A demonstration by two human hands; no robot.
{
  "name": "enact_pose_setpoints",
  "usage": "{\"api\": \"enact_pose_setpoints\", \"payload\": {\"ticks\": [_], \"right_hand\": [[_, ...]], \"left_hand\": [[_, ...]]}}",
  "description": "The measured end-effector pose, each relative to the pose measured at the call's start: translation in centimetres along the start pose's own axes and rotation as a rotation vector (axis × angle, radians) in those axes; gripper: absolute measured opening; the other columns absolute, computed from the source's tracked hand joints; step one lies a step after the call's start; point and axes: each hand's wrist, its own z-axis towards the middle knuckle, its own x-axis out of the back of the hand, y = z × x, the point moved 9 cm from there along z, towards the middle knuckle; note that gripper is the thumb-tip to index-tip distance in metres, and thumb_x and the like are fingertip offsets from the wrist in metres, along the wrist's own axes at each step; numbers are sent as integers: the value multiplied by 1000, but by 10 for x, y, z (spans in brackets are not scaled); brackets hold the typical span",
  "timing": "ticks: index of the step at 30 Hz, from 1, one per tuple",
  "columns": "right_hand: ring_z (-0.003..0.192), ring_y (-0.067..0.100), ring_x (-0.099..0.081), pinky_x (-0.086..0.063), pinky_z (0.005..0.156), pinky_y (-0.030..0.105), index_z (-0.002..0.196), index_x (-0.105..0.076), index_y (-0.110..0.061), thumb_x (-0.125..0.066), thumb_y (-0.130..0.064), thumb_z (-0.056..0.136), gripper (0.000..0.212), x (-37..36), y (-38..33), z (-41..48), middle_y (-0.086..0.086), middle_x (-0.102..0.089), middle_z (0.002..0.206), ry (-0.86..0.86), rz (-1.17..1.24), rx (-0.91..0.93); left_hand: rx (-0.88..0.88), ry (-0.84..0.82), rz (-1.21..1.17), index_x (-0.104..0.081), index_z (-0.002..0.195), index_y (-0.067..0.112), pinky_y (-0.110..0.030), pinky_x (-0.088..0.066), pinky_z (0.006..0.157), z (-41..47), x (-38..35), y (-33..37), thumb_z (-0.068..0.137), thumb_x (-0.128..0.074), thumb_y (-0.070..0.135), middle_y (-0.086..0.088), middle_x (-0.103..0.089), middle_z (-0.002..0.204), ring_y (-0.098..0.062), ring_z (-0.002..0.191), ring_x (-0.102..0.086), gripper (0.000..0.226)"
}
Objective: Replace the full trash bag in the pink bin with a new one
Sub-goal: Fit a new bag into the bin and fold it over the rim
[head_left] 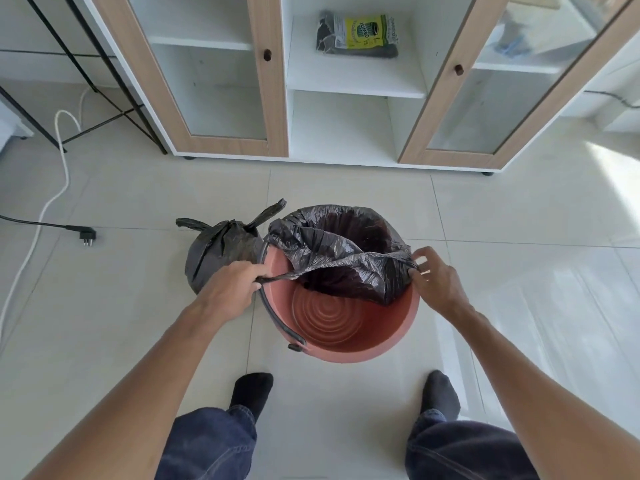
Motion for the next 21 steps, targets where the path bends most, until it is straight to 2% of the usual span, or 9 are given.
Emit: {"api": "enact_pose_setpoints", "payload": {"ticks": [2,4,7,9,11,13,16,19,21], "right_hand": [[81,25,-67,-52,68,31,106,-58,-20,-60,-16,91,15,2,9,-4,6,-72,91,19,71,-95],[78,21,-64,-45,59,21,103,-60,-20,-62,-17,91,12,2,15,-10,6,-72,90,25,98,-134],[77,21,-64,-41,56,15,99,-60,-20,-62,-13,91,11,1,17,-20,7,-72,91,15,119,-159],[85,24,-66,-42,59,20,97,-60,-20,-62,-12,90,11,0,14,-25,6,-70,91,4,107,-156],[90,26,-67,-44,66,26,97,-59,-19,-62,-12,89,11,-1,13,-27,6,-70,92,-5,74,-153],[88,31,-67,-51,70,34,103,-56,-17,-61,-14,88,16,0,8,-29,8,-71,96,15,-3,-120],[88,36,-61,-49,62,38,116,-48,-17,-63,-12,86,34,3,-10,-32,13,-61,107,59,-221,14],[100,32,-52,-51,65,41,126,-47,-22,-69,-12,82,50,4,-30,-32,11,-49,118,80,-386,107],[100,32,-52,-53,75,42,125,-53,-23,-71,-13,80,49,2,-40,-31,11,-50,119,91,-444,169]], "left_hand": [[59,59,-1,-71,94,20,-37,-51,65,-7,5,-1,88,-67,11,3,-55,75,-26,75,-62,11],[132,130,-28,-70,83,18,-36,-51,60,-16,9,-5,84,-71,10,2,-60,74,-23,70,-62,8],[222,87,-79,-71,78,20,-31,-52,60,-32,-3,-8,81,-73,9,3,-69,73,-18,67,-66,12],[237,10,-38,-76,92,19,-31,-53,70,-40,-14,-5,82,-73,13,1,-73,85,-20,81,-69,12],[248,-21,3,-74,104,19,-34,-53,78,-43,-18,-3,83,-72,19,-1,-74,98,-22,94,-68,21],[277,1,30,-70,104,19,-35,-53,76,-43,-12,1,83,-70,21,-2,-73,99,-25,94,-68,21],[287,132,127,-58,105,15,-38,-51,67,-38,14,20,82,-69,20,-5,-66,98,-28,89,-66,26],[152,225,116,-53,118,17,-38,-52,69,-27,22,53,82,-72,25,-4,-58,110,-24,101,-61,42],[-3,192,87,-53,128,18,-38,-53,82,-17,9,81,82,-74,27,-2,-56,120,-22,112,-55,51]]}}
